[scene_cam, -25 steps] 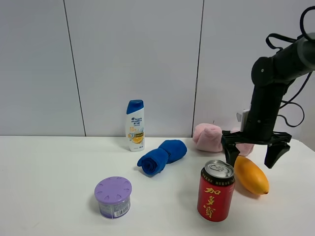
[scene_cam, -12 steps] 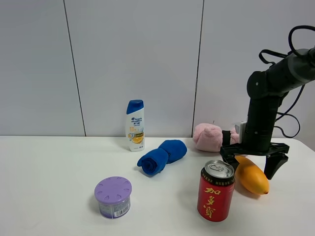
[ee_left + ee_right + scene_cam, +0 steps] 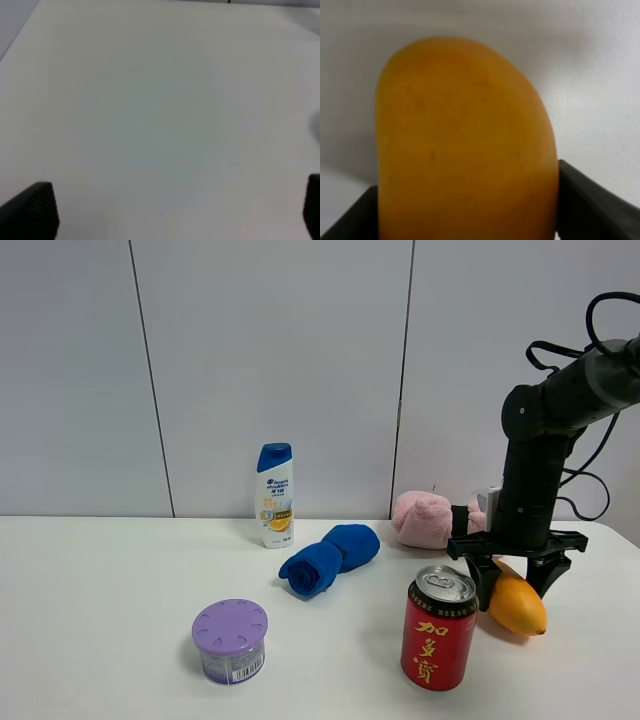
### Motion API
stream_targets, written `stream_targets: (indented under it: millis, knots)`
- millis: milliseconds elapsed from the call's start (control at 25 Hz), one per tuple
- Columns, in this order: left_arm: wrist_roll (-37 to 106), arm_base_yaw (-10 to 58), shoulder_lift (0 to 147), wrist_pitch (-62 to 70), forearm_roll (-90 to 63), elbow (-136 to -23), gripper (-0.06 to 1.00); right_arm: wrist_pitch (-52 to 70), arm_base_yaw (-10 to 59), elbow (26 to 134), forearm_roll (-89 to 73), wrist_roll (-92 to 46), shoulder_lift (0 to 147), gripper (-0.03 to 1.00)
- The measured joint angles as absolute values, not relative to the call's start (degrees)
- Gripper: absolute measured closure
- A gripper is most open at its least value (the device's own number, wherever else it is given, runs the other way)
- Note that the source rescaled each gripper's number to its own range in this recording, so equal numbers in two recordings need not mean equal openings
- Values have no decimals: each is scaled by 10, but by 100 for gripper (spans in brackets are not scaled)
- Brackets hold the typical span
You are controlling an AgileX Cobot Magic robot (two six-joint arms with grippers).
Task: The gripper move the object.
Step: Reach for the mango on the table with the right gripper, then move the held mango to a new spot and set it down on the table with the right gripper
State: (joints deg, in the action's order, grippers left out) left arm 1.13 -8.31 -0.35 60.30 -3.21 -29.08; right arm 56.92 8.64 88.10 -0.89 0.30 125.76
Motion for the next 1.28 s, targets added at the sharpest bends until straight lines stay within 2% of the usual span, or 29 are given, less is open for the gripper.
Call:
stream_targets:
  millis: [320,640,1280]
  knots:
    - [11,-83,-4,603,-32,-291,-6,574,86,881,-9,3,1258,97]
    - [11,-83,-4,603,-32,-291,-6,642,86,881,-8,0,1241,97]
    - [11,-83,-4,603,-32,-291,-6,659,94,881,-13,-3,957,97]
